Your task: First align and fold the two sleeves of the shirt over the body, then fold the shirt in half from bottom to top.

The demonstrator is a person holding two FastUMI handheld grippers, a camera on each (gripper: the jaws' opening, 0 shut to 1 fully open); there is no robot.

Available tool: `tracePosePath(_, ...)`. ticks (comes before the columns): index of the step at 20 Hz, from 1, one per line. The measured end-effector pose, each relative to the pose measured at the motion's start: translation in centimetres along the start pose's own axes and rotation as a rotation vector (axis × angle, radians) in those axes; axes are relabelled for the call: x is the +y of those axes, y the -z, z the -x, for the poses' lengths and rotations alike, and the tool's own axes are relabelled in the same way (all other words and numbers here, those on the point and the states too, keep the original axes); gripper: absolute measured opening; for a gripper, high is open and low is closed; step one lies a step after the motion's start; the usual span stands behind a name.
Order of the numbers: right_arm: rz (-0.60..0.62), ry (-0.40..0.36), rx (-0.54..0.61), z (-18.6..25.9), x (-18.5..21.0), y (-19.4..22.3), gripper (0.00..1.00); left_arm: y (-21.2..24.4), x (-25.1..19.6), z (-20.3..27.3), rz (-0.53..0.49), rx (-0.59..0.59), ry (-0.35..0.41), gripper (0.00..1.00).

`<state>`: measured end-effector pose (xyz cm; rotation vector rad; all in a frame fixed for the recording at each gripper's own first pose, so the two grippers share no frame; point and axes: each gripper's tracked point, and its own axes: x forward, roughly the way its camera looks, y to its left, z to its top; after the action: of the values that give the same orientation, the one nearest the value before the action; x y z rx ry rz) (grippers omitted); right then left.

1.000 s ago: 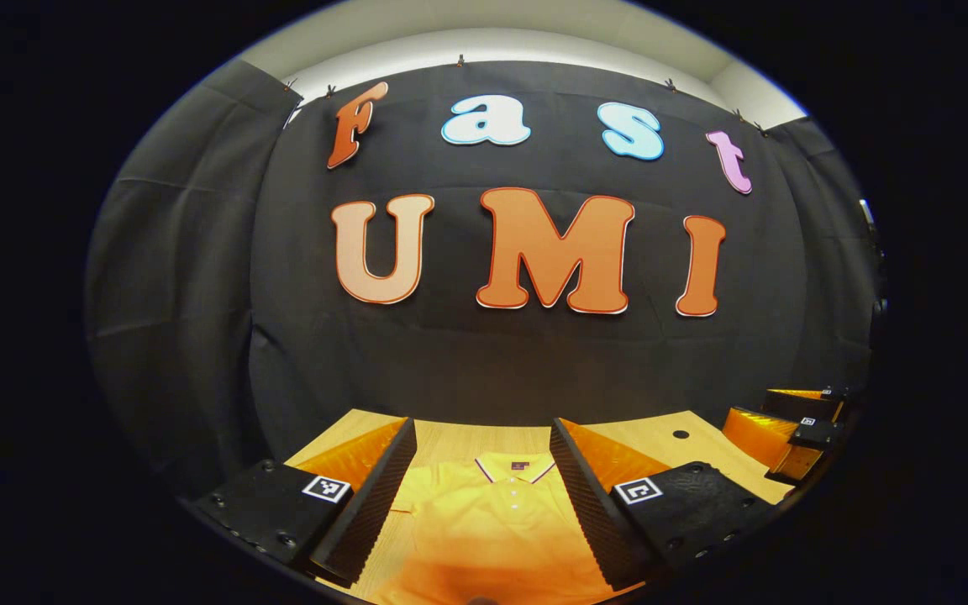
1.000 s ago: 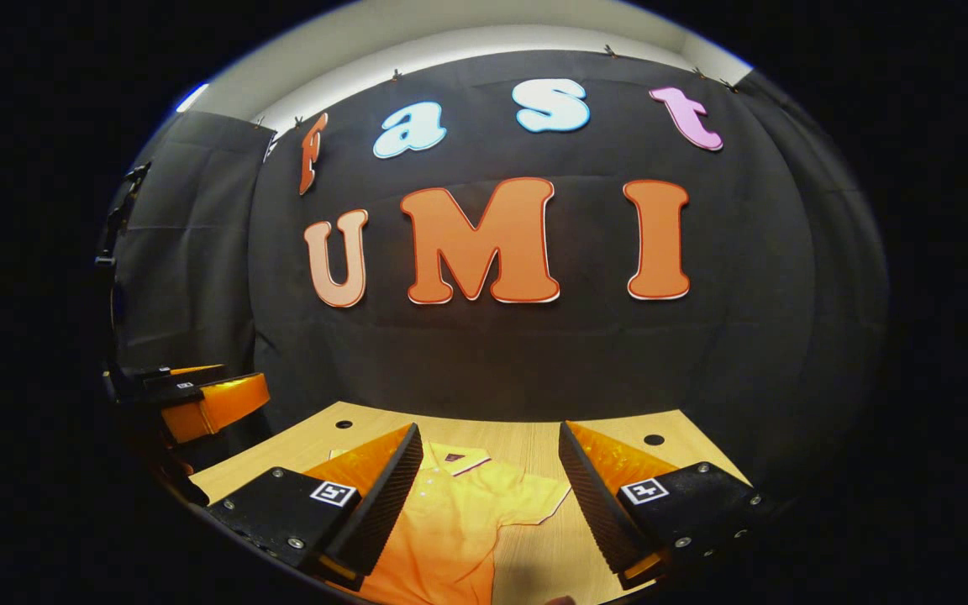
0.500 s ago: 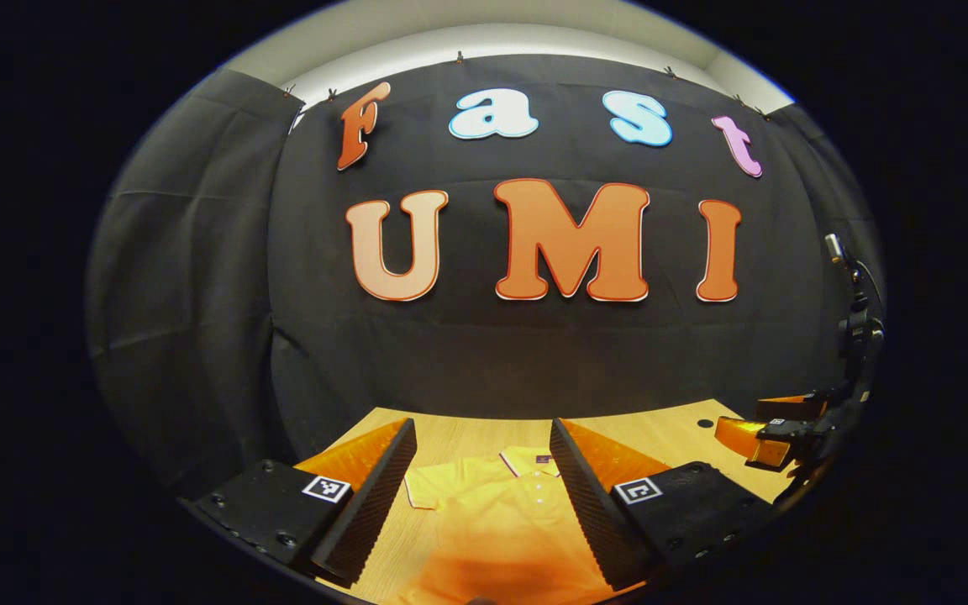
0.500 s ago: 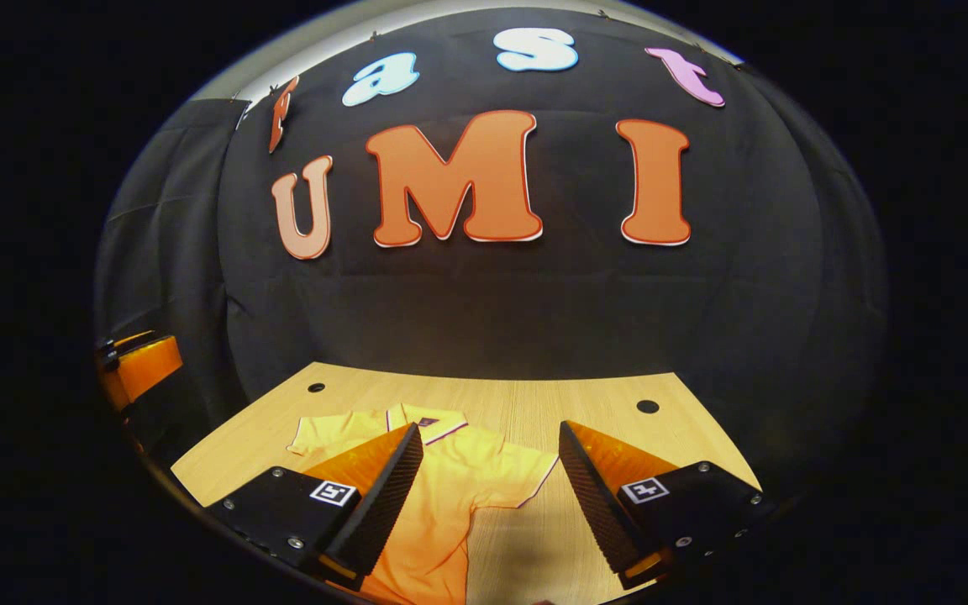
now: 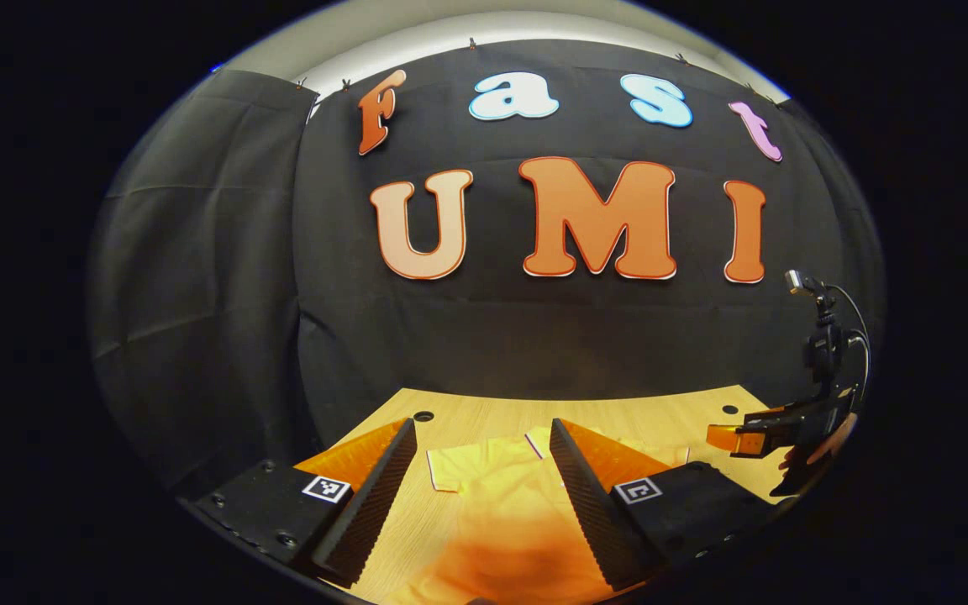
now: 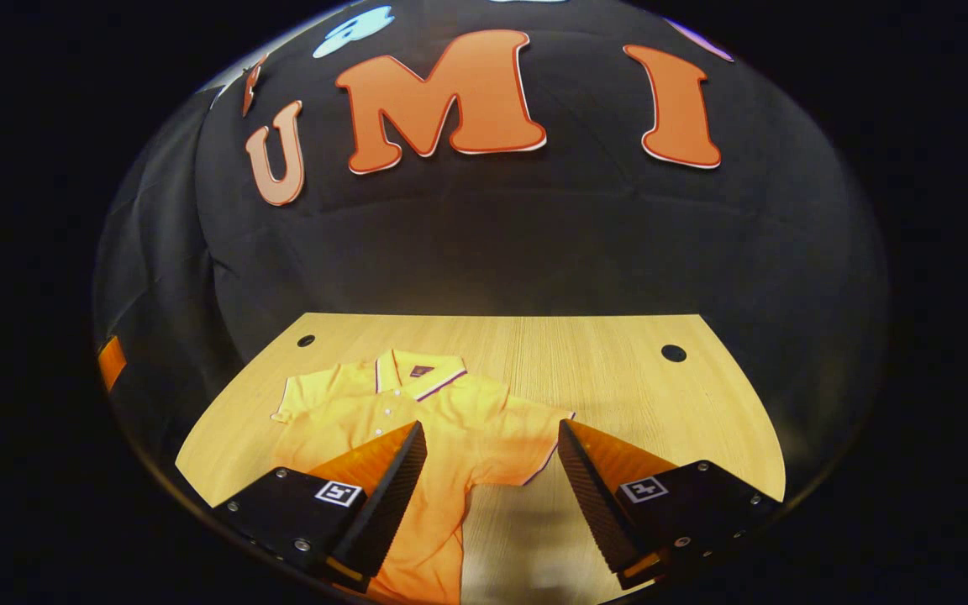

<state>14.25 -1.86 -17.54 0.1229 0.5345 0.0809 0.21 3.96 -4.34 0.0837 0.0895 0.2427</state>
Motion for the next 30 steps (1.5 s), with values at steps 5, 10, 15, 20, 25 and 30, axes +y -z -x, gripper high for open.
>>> tracePosePath(5,-0.028,0.004,0.13,-3.3,-1.4,2.2,0.95,2.1,-0.6,0.3,-0.01,0.073,-0.014,0.98)
tracePosePath(10,-0.076,0.032,0.269,-6.7,-3.2,4.7,0.9,3.0,-0.1,0.9,-0.04,0.109,-0.049,0.96)
tracePosePath(15,-0.121,0.073,0.396,-9.3,-4.8,6.6,0.86,3.6,0.1,1.8,-0.055,0.117,-0.078,0.97)
tracePosePath(20,-0.109,0.101,0.526,-11.8,-5.8,8.5,0.82,4.3,0.4,1.7,-0.041,0.14,-0.102,0.98)
tracePosePath(25,-0.152,0.105,0.645,-13.7,-6.3,10.1,0.71,4.9,0.6,1.9,-0.045,0.153,-0.117,0.98)
tracePosePath(30,-0.132,0.12,0.734,-15.2,-6.9,11.9,0.7,5.7,0.6,1.5,-0.036,0.182,-0.129,0.98)
